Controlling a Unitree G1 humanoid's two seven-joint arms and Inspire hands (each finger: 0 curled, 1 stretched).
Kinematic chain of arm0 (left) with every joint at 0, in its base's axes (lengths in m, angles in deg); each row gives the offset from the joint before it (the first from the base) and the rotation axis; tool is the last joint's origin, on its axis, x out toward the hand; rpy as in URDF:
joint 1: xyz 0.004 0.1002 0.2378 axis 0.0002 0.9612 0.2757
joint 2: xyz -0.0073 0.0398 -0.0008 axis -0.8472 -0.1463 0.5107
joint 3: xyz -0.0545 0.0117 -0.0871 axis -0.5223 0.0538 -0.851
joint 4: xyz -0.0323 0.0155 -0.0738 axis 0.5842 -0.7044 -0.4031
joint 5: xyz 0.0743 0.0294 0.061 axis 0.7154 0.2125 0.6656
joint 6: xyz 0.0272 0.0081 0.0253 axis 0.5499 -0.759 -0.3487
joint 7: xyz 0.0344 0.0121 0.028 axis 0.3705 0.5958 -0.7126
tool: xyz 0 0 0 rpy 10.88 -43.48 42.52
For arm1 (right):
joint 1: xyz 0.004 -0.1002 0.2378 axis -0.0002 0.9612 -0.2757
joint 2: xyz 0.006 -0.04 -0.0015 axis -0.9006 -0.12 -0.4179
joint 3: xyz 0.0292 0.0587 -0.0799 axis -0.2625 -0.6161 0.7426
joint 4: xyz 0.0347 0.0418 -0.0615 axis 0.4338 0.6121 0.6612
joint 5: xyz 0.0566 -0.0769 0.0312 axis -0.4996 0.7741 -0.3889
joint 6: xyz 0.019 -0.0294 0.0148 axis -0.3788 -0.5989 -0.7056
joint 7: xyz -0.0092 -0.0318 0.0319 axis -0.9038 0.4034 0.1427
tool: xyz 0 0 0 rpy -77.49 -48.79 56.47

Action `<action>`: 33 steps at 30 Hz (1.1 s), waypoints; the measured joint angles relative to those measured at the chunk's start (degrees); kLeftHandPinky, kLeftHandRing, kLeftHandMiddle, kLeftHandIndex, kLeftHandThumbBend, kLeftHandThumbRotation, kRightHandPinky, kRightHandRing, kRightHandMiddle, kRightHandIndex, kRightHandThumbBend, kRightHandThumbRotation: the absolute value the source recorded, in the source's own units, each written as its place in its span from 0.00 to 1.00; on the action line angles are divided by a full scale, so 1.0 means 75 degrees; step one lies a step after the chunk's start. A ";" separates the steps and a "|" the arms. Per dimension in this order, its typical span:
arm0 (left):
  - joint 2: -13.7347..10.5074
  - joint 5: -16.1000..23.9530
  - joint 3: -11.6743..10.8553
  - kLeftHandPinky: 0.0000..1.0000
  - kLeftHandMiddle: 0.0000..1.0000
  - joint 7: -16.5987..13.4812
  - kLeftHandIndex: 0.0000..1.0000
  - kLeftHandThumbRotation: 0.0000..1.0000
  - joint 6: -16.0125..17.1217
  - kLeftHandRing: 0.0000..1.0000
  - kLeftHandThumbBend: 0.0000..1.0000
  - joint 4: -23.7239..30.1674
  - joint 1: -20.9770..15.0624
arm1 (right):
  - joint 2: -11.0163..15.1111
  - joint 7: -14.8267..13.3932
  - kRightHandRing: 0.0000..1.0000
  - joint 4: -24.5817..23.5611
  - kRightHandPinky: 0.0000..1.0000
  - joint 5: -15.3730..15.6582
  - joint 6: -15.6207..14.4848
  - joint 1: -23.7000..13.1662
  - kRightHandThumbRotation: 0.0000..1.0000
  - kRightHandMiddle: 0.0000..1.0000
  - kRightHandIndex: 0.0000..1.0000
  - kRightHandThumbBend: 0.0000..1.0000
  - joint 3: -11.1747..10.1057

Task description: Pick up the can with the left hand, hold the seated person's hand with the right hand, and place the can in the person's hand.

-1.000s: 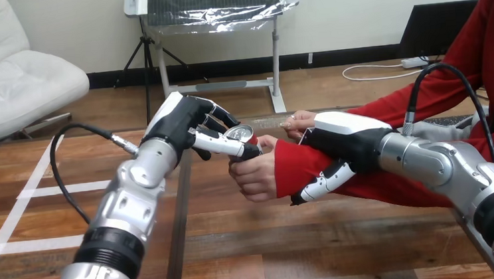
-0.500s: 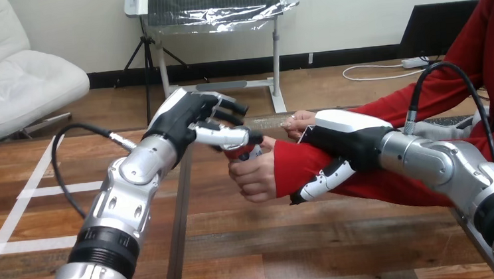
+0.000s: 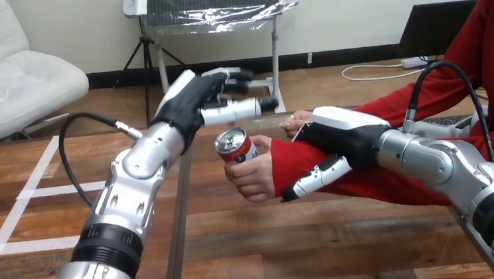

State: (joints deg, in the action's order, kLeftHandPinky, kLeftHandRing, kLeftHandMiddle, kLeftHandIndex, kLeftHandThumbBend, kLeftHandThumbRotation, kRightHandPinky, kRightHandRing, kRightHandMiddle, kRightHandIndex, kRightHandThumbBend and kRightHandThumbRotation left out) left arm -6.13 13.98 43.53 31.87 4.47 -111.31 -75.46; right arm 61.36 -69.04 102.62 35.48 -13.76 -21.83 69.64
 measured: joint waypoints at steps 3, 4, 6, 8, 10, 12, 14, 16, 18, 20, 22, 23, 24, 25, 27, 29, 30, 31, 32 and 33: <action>0.0000 0.0000 -0.0042 0.75 0.86 -0.0061 0.88 0.85 0.0043 0.83 0.97 0.0102 0.0004 | 0.0002 0.0000 0.33 -0.0004 0.29 -0.0026 0.0034 0.0000 0.66 0.39 0.45 0.94 -0.0001; 0.0000 0.0001 -0.0063 0.75 0.86 -0.0083 0.88 0.86 0.0069 0.83 0.97 0.0129 0.0006 | 0.0002 0.0000 0.32 -0.0004 0.29 -0.0034 0.0043 0.0000 0.67 0.39 0.45 0.95 -0.0002; 0.0000 0.0002 -0.0103 0.75 0.86 -0.0136 0.88 0.88 0.0130 0.83 0.96 0.0176 0.0012 | 0.0003 0.0000 0.33 -0.0006 0.29 -0.0054 0.0067 0.0000 0.68 0.39 0.45 0.95 -0.0002; -0.0002 0.0002 -0.0139 0.75 0.86 -0.0189 0.87 0.89 0.0176 0.83 0.96 0.0243 0.0032 | 0.0005 0.0000 0.33 -0.0009 0.29 -0.0072 0.0091 0.0000 0.68 0.39 0.45 0.95 -0.0002; -0.0008 0.0002 -0.0163 0.74 0.85 -0.0260 0.87 0.91 0.0257 0.83 0.97 0.0309 0.0066 | 0.0006 0.0001 0.33 -0.0011 0.29 -0.0097 0.0106 0.0000 0.68 0.39 0.45 0.94 -0.0002; -0.0009 0.0002 -0.0186 0.73 0.84 -0.0335 0.86 0.93 0.0355 0.82 0.97 0.0365 0.0112 | 0.0006 0.0003 0.33 -0.0018 0.30 -0.0118 0.0112 0.0000 0.69 0.39 0.45 0.94 -0.0002; -0.0008 -0.0002 -0.0210 0.73 0.84 -0.0403 0.85 0.94 0.0447 0.82 0.96 0.0414 0.0159 | 0.0006 0.0006 0.34 -0.0025 0.30 -0.0137 0.0114 0.0000 0.69 0.40 0.45 0.94 -0.0002; -0.0004 -0.0013 -0.0240 0.73 0.83 -0.0473 0.85 0.95 0.0536 0.82 0.94 0.0454 0.0214 | 0.0006 0.0008 0.34 -0.0035 0.30 -0.0150 0.0121 0.0001 0.69 0.40 0.45 0.94 -0.0002; 0.0008 -0.0045 -0.0292 0.73 0.83 -0.0545 0.84 0.97 0.0622 0.81 0.91 0.0491 0.0282 | 0.0007 0.0009 0.34 -0.0042 0.30 -0.0162 0.0133 0.0001 0.70 0.40 0.45 0.95 -0.0002; 0.0027 -0.0091 -0.0350 0.73 0.82 -0.0618 0.83 0.98 0.0697 0.81 0.88 0.0532 0.0362 | 0.0011 0.0013 0.35 -0.0052 0.31 -0.0170 0.0135 0.0001 0.72 0.41 0.47 0.96 -0.0002; 0.0053 -0.0143 -0.0423 0.74 0.82 -0.0684 0.82 0.99 0.0764 0.81 0.86 0.0585 0.0460 | 0.0018 0.0025 0.35 -0.0062 0.31 -0.0183 0.0135 0.0001 0.73 0.41 0.47 0.96 -0.0002; 0.0065 -0.0185 -0.0454 0.74 0.82 -0.0715 0.82 0.99 0.0789 0.81 0.85 0.0609 0.0508 | 0.0022 0.0030 0.35 -0.0066 0.31 -0.0194 0.0135 0.0001 0.74 0.42 0.48 0.97 -0.0002; 0.0075 -0.0223 -0.0478 0.74 0.82 -0.0752 0.82 0.99 0.0808 0.81 0.84 0.0640 0.0562 | 0.0025 0.0037 0.36 -0.0072 0.32 -0.0203 0.0135 0.0002 0.75 0.42 0.49 0.97 -0.0002; 0.0082 -0.0249 -0.0500 0.74 0.82 -0.0792 0.82 0.99 0.0821 0.81 0.83 0.0683 0.0622 | 0.0029 0.0045 0.36 -0.0080 0.32 -0.0211 0.0135 0.0002 0.75 0.43 0.49 0.98 -0.0002; 0.0095 -0.0278 -0.0536 0.76 0.82 -0.0858 0.82 1.00 0.0840 0.81 0.81 0.0757 0.0742 | 0.0045 0.0065 0.38 -0.0108 0.33 -0.0219 0.0135 0.0005 0.78 0.45 0.52 0.99 -0.0002; 0.0103 -0.0284 -0.0576 0.79 0.83 -0.0893 0.82 1.00 0.0840 0.82 0.78 0.0851 0.0870 | 0.0061 0.0083 0.42 -0.0151 0.36 -0.0219 0.0134 0.0007 0.82 0.49 0.56 0.99 -0.0002; 0.0104 -0.0292 -0.0602 0.80 0.83 -0.0900 0.82 1.00 0.0840 0.83 0.78 0.0917 0.0949 | 0.0068 0.0095 0.43 -0.0182 0.37 -0.0219 0.0130 0.0009 0.83 0.50 0.57 1.00 -0.0002; 0.0106 -0.0313 -0.0625 0.81 0.84 -0.0902 0.82 1.00 0.0840 0.83 0.78 0.0993 0.1038 | 0.0080 0.0107 0.44 -0.0222 0.38 -0.0219 0.0124 0.0014 0.84 0.51 0.58 1.00 -0.0002; 0.0107 -0.0331 -0.0643 0.82 0.84 -0.0903 0.82 1.00 0.0840 0.83 0.77 0.1057 0.1112 | 0.0089 0.0116 0.46 -0.0254 0.40 -0.0219 0.0116 0.0017 0.85 0.53 0.60 1.00 -0.0002; 0.0110 -0.0346 -0.0664 0.83 0.85 -0.0903 0.83 1.00 0.0840 0.84 0.77 0.1134 0.1193 | 0.0097 0.0126 0.48 -0.0290 0.41 -0.0219 0.0102 0.0021 0.87 0.55 0.61 1.00 -0.0002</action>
State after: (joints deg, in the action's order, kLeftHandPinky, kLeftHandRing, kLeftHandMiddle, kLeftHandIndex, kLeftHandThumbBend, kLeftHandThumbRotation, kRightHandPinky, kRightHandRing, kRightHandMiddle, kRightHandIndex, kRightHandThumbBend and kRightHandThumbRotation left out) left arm -5.30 11.38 38.56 25.09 10.77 -102.81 -66.51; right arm 62.09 -68.10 100.44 33.84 -13.00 -21.67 69.62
